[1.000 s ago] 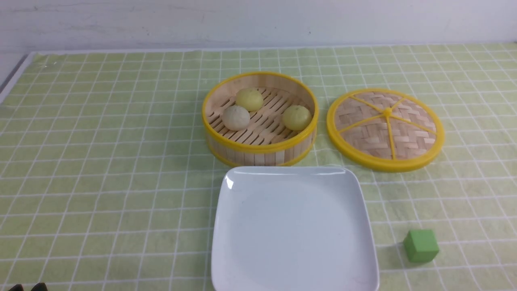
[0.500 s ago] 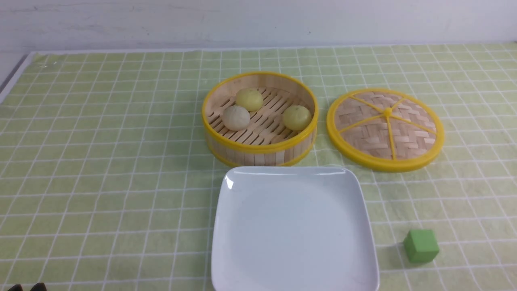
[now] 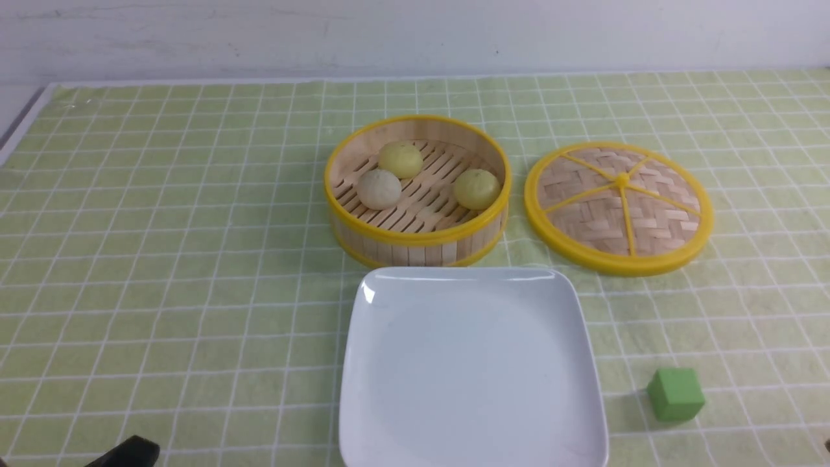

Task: Put the steamed buns into the plate on the green tablecloth.
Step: 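Reach toward a bun in the bamboo steamer with the right gripper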

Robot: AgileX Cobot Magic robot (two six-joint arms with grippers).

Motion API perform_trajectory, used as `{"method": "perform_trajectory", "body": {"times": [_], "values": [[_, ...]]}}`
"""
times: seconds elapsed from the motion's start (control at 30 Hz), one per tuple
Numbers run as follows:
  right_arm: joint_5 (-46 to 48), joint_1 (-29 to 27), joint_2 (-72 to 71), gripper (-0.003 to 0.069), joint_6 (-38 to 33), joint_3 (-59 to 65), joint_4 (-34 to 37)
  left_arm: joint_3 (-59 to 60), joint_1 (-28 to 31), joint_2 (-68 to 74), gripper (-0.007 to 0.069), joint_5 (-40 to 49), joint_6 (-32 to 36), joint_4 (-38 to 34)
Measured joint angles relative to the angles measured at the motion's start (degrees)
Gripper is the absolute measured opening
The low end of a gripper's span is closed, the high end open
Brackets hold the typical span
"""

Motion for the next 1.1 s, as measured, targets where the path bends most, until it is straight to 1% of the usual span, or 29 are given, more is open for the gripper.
{"method": "perform_trajectory", "body": {"times": [0.17, 0.23, 0.27, 0.3, 0.33, 0.37, 0.4, 0.43, 0.5, 0.53, 0.6, 0.63, 0.67, 0.73, 0.77, 0.8, 0.83, 0.9, 0.93, 0.97, 1.03, 1.07, 1.1], "values": [[-1.0, 0.0, 0.0, 0.024, 0.0, 0.0, 1.9, 0.0, 0.0, 0.0, 0.024, -1.8, -0.1, -1.2], [-1.6, 0.0, 0.0, 0.024, 0.0, -0.5, 2.1, -1.0, 0.0, 0.0, 0.0239, -1.6, 4.3, -1.6], [-1.7, 0.0, 0.0, 0.024, 0.0, -1.0, 2.0, -1.3, 0.0, 0.0, 0.0239, -1.5, 4.3, -1.6], [-2.5, 0.0, 0.0, 0.024, 0.0, -2.9, 1.1, -4.6, 0.0, 0.0, 0.0221, -0.8, 9.2, -1.6], [-2.7, 0.0, 0.0, 0.0239, -0.1, -3.3, 1.1, -4.6, 0.0, 0.0, 0.0218, -0.8, 9.9, -1.6], [-3.9, 0.0, 0.6, 0.0225, -0.4, -6.6, -1.6, -8.9, 0.0, 0.0, 0.0181, -0.1, 15.0, -1.5], [-4.1, 0.0, 1.8, 0.0205, -0.6, -9.0, -4.3, -11.4, 0.0, 0.4, 0.0147, 0.7, 18.2, -1.1], [-3.7, 0.0, 3.9, 0.0168, -0.7, -12.1, -8.2, -13.4, 0.0, 1.5, 0.0108, 1.6, 21.0, -0.7], [-1.6, 0.0, 8.0, 0.0101, -0.7, -16.3, -14.1, -17.8, 0.0, 6.0, 0.0035, 4.9, 25.1, 1.7], [1.5, 0.0, 11.8, 0.0046, -0.7, -19.6, -18.5, -20.1, 0.0, 9.1, 0.0016, 7.9, 26.3, 3.9], [8.1, 0.0, 18.5, -0.0003, 0.2, -24.2, -24.5, -23.2, 0.0, 15.7, 0.0002, 13.3, 27.4, 7.8], [8.9, 0.0, 19.2, -0.0008, 0.3, -24.7, -25.1, -23.2, 0.0, 16.5, 0.0002, 13.3, 27.4, 7.8], [16.0, 0.0, 25.9, -0.0013, 1.9, -28.4, -29.0, -25.9, 0.0, 22.7, 0.0002, 18.5, 27.8, 11.4], [23.6, 0.0, 34.4, -0.0013, 2.6, -32.1, -31.2, -28.4, 0.0, 30.3, 0.0002, 22.8, 28.0, 14.6], [24.2, 0.0, 35.3, -0.0013, 2.5, -32.4, -31.2, -29.0, 0.0, 31.0, 0.0002, 23.5, 27.9, 15.2], [27.6, 0.0, 41.7, -0.0013, 0.3, -34.6, -30.0, -30.9, 0.0, 37.3, 0.0002, 25.2, 27.9, 17.3], [28.5, 0.0, 44.7, -0.0012, -2.1, -35.6, -28.0, -31.7, 0.0, 39.2, 0.0002, 25.5, 27.9, 17.9], [29.5, 0.0, 51.4, -0.001, -10.7, -37.6, -19.0, -33.6, 0.0, 45.4, 0.0002, 25.4, 28.1, 19.0], [29.5, 0.0, 52.7, -0.0009, -12.8, -38.0, -18.0, -34.0, 0.0, 45.9, 0.0002, 25.2, 28.1, 19.1], [29.6, 0.1, 56.8, -0.0006, -20.1, -39.1, -10.5, -34.8, 0.0, 49.1, 0.0005, 24.7, 28.4, 19.4], [30.6, 1.4, 63.2, -0.0001, -31.1, -41.5, -0.1, -35.9, 0.0, 52.8, 0.0013, 23.5, 29.3, 19.6], [31.1, 2.3, 65.6, -0.0001, -34.2, -42.7, 2.9, -36.1, 0.0, 54.6, 0.0018, 23.1, 29.9, 19.6], [31.3, 2.8, 66.2, -0.0001, -35.5, -43.3, 4.1, -36.2, 0.0, 54.6, 0.002, 23.1, 30.1, 19.6]]}}
